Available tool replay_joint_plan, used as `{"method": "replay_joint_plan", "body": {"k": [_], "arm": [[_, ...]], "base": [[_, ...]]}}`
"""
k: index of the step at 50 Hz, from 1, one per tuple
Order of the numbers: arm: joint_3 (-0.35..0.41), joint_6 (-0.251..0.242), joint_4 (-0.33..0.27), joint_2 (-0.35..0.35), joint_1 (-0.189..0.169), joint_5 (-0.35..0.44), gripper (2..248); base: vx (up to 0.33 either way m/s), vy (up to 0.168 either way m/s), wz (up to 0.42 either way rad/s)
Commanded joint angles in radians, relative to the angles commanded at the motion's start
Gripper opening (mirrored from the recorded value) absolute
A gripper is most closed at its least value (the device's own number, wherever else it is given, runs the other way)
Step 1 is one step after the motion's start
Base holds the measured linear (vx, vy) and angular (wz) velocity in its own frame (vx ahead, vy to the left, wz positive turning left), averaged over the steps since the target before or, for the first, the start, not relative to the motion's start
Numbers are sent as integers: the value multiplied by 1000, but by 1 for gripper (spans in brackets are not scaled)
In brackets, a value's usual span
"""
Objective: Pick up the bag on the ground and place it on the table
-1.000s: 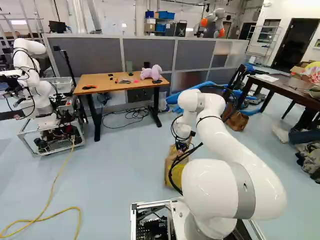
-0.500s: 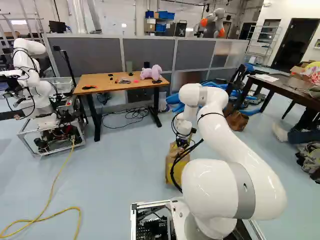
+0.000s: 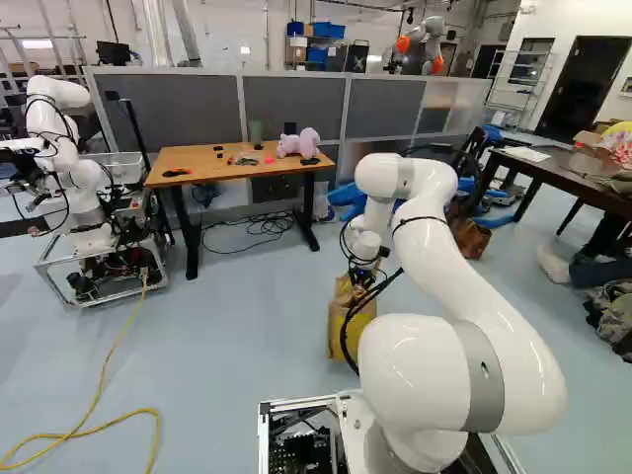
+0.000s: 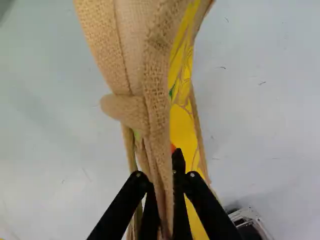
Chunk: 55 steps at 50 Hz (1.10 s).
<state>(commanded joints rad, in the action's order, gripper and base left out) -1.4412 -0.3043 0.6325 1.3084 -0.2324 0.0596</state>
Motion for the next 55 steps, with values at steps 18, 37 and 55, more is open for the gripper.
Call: {"method": "replay_joint_plan", "body": {"k": [18, 37, 55], "arm": [[55, 0, -20, -66, 0, 0, 21], [110, 0, -58, -135, 0, 0, 21], [159, 0, -96, -201, 0, 0, 21]], "base": [[0, 0, 0], [0, 0, 0], [0, 0, 0]]}}
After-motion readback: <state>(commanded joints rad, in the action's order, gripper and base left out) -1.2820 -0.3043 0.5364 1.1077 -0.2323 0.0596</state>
